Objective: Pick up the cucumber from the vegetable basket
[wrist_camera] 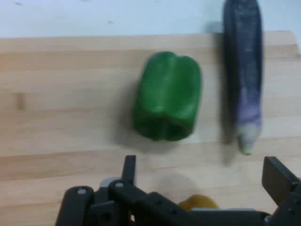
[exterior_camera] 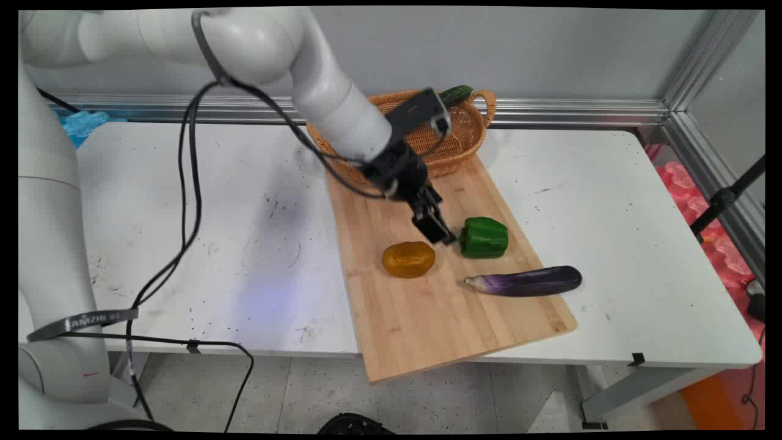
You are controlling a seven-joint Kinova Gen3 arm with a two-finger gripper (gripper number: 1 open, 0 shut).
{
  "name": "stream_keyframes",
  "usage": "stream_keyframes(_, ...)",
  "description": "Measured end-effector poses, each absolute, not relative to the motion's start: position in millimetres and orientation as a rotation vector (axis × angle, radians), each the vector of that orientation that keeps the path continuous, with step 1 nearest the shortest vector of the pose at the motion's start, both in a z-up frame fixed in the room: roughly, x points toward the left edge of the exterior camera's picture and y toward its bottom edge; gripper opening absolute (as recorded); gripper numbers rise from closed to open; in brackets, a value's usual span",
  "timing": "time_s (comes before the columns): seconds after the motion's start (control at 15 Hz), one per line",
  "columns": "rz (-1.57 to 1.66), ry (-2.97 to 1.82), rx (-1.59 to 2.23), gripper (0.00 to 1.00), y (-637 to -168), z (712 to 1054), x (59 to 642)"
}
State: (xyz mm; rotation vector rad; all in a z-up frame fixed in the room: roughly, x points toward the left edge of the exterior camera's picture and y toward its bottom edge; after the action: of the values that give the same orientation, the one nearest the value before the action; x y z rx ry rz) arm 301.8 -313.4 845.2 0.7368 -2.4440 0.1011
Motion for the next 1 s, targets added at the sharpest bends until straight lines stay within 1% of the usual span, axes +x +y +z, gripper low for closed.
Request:
stream_keyframes(0.4,0.241,-2.512,0.722,1.0,-362,878,344)
stream_keyframes(0.67,0.351,-2.532,0.716,1.0,-396,888,365)
stream_keyframes(1.0,0.47,-2.531,0.71,1.0,-443,888,383)
